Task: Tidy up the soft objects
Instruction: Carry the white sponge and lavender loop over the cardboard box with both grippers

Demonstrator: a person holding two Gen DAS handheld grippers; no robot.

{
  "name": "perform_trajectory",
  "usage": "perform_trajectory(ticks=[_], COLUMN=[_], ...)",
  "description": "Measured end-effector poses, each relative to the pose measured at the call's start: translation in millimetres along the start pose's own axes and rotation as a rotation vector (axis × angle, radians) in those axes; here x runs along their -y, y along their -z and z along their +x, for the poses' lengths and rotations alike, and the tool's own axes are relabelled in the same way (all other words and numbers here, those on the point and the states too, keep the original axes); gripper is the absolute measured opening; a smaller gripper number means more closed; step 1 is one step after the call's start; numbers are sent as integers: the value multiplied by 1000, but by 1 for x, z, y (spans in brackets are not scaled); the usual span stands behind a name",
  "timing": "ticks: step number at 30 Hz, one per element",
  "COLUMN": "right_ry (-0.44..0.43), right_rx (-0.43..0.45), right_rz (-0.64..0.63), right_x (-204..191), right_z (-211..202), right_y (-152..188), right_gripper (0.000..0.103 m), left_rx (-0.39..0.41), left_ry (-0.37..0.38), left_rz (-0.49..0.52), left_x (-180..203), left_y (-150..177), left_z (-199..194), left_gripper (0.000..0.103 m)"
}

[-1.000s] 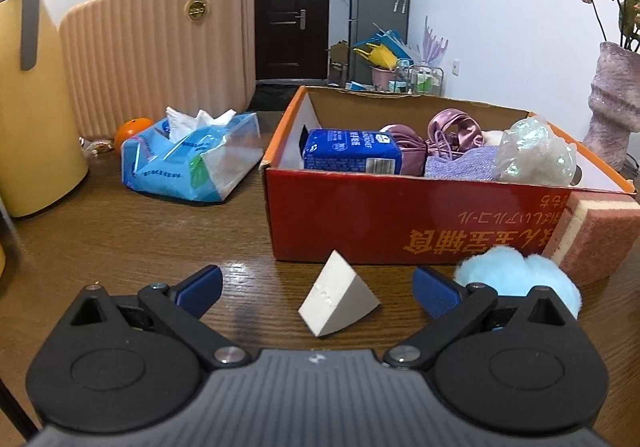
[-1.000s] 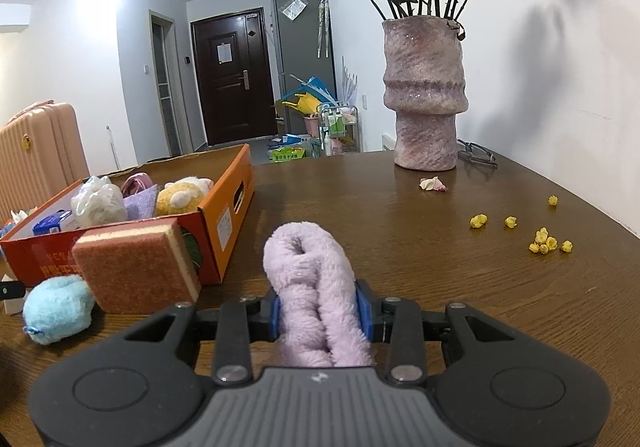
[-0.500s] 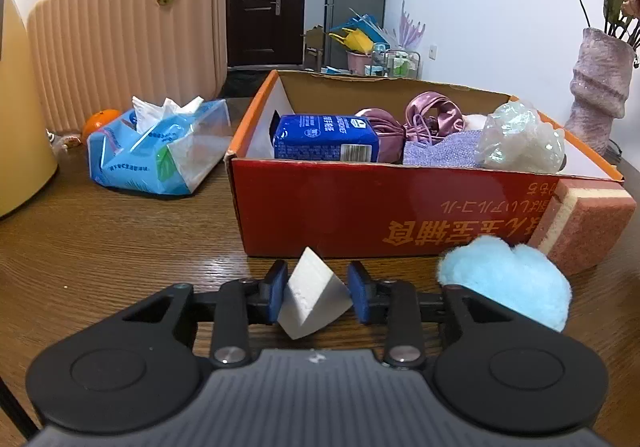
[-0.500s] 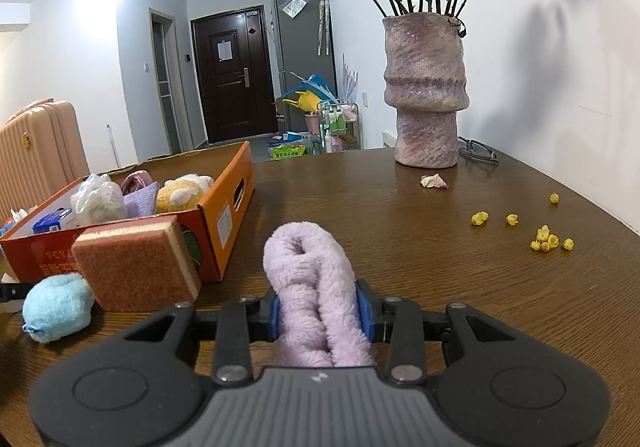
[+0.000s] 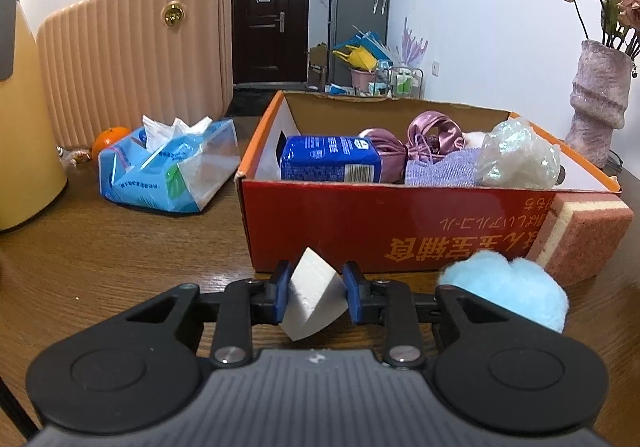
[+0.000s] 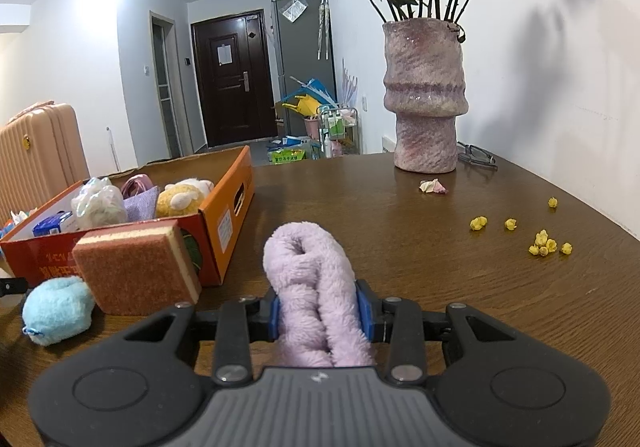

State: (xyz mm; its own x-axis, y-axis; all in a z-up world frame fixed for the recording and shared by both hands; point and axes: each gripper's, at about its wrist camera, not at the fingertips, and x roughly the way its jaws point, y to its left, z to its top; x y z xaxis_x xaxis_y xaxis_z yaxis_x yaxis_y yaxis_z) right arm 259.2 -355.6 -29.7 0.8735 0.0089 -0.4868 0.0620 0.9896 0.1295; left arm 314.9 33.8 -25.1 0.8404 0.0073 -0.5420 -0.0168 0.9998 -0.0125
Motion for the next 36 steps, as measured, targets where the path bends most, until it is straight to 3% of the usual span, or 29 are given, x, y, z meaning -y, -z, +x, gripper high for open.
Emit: perform_trajectory(ticks=[13,36], right_ry=[-23,-124], right_rx=[59,212], right_rz=[14,-15], right_x=[-20,-88], right_z=[-8,-33], right_y=[-1,1], right_gripper=[35,35], left_rx=[108,242], left_ry=[-29,29], left_rz=[-18,-97], left_x=[0,25], left_y=[-7,-20], left_z=[-23,-75], left_gripper=[27,27])
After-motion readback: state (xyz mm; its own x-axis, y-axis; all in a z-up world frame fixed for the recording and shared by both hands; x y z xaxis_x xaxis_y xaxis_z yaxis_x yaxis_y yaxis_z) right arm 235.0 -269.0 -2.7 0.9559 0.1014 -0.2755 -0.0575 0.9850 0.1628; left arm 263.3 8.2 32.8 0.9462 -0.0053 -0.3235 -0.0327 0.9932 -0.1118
